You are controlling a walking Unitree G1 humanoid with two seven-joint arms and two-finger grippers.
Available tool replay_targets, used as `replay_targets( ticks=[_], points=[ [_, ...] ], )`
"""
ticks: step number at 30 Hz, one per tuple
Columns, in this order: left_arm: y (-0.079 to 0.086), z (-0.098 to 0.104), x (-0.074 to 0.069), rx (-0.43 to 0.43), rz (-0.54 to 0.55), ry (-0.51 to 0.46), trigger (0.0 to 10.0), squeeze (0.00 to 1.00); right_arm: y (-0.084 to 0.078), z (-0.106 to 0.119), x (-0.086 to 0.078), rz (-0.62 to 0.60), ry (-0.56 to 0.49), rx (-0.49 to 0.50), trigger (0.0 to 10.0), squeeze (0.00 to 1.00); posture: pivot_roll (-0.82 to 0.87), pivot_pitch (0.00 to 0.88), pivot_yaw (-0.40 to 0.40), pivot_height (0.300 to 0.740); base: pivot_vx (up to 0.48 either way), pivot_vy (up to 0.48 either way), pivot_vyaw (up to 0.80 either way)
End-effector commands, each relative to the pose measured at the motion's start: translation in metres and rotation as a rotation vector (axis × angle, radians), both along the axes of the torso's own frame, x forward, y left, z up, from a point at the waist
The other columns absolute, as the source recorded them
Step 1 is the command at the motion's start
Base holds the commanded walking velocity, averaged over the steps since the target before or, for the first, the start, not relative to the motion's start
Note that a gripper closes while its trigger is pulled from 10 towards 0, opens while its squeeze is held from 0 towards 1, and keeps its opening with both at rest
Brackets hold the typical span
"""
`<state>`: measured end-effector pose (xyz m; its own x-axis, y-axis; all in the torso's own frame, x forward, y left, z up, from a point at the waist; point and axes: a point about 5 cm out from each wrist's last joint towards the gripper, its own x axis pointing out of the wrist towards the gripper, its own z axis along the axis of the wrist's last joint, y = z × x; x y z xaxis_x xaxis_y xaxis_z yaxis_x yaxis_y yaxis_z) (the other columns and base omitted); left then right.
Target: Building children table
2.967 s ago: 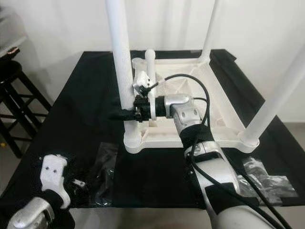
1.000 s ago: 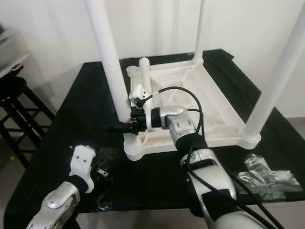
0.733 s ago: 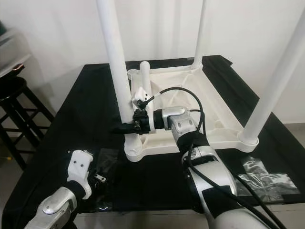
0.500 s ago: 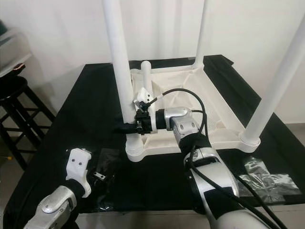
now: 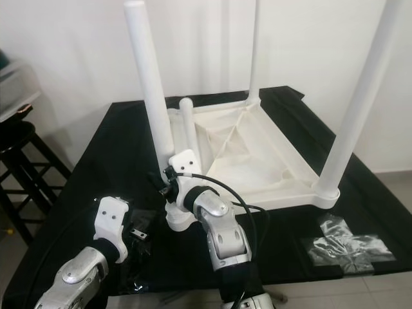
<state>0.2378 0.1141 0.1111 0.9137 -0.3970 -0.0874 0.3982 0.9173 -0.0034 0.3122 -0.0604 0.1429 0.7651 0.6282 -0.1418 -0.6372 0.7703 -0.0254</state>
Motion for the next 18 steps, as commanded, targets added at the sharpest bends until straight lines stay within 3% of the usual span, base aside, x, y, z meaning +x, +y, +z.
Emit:
replay_targets(
  ticks=[1,3,4,7,9,11,12,13,14,16,18],
  points=[
    [0.003,-0.005,-0.001,0.009,0.014,0.026,10.0,0.00,-0.019,-0.031,0.001,-0.059,0.176,-0.041,10.0,0.62,-0.03,0.024,0.068,0.740,0.000,0.000,0.00],
    [0.003,-0.005,0.000,0.002,0.018,0.029,10.0,0.00,-0.019,-0.028,0.003,-0.028,0.176,-0.017,10.0,0.62,-0.03,0.024,0.068,0.740,0.000,0.000,0.00],
    [0.002,-0.005,0.001,-0.002,0.017,0.030,10.0,0.00,-0.017,-0.019,0.007,0.019,0.165,0.022,10.0,1.00,-0.03,0.016,0.066,0.740,0.000,0.000,0.00],
    [0.001,-0.005,0.002,-0.003,0.016,0.031,10.0,0.00,-0.014,-0.009,0.009,0.070,0.146,0.048,10.0,1.00,-0.03,0.013,0.066,0.740,0.000,0.000,0.00],
    [-0.001,-0.006,0.004,0.004,0.008,0.033,10.0,0.00,-0.010,0.029,0.015,0.283,0.032,0.092,10.0,1.00,-0.03,0.004,0.066,0.740,0.000,0.000,0.00],
    [-0.001,-0.006,0.004,0.004,0.008,0.033,10.0,0.00,-0.010,0.029,0.015,0.283,0.032,0.092,10.0,1.00,-0.03,0.004,0.066,0.740,0.000,0.000,0.00],
    [-0.002,-0.006,0.005,0.005,0.007,0.034,10.0,0.00,-0.013,0.034,0.021,0.345,0.019,0.086,10.0,0.70,-0.02,0.000,0.065,0.740,0.000,0.000,0.00],
    [-0.002,-0.006,0.005,0.005,0.007,0.034,10.0,0.00,-0.013,0.034,0.021,0.345,0.019,0.086,10.0,0.70,-0.02,0.000,0.065,0.740,0.000,0.000,0.00],
    [-0.002,-0.007,0.005,0.006,0.007,0.035,10.0,0.00,-0.017,0.036,0.028,0.406,0.001,0.048,10.0,0.00,-0.02,0.000,0.062,0.740,0.000,0.000,0.00],
    [-0.003,-0.008,0.006,0.006,0.007,0.037,10.0,0.00,-0.024,0.036,0.037,0.534,0.037,0.010,10.0,0.00,-0.01,0.000,0.057,0.740,0.000,0.000,0.00],
    [-0.003,-0.008,0.006,0.005,0.007,0.038,10.0,0.00,-0.025,0.037,0.040,0.571,0.037,0.000,10.0,0.00,0.01,0.000,0.051,0.740,0.000,0.000,0.00]
  ],
)
